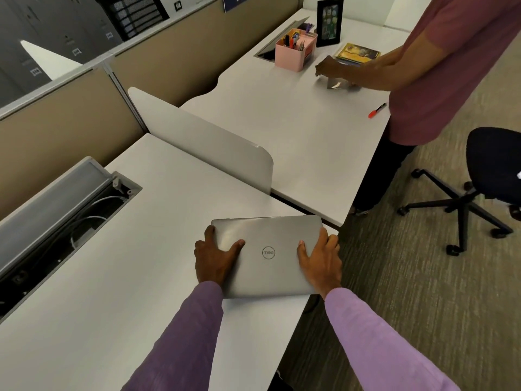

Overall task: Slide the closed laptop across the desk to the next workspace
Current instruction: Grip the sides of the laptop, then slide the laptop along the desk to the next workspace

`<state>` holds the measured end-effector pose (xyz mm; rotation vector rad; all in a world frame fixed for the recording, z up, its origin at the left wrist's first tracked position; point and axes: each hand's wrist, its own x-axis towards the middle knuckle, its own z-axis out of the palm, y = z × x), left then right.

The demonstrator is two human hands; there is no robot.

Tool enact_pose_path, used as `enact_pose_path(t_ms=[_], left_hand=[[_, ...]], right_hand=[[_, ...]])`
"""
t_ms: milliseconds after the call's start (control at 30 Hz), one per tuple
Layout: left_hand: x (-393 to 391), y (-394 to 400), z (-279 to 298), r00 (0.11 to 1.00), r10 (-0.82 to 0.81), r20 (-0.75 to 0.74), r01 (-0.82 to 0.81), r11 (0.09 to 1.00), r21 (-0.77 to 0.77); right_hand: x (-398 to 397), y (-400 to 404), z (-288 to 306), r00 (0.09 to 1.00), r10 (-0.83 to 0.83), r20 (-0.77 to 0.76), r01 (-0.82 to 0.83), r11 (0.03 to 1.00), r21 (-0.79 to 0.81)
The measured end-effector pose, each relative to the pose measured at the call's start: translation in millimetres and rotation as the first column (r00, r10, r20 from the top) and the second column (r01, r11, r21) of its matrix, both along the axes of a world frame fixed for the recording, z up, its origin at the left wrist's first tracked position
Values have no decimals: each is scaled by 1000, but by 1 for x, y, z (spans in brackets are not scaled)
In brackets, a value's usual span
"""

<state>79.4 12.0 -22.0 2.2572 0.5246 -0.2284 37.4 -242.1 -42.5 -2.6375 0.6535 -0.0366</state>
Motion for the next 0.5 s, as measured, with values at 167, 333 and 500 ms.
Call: enact_pose_path(t_ms=[167,333,500], left_hand=[[-2,5,1,999,-34,14,34,999,-22],[-4,9,1,998,-58,24,58,998,25],[-7,15,2,997,-66,36,65,997,51]], right_hand=[[0,-4,1,999,4,38,-6,999,46],[0,-1,4,999,11,41,-14,998,58],[-1,6,6,999,21,48,-24,998,64]])
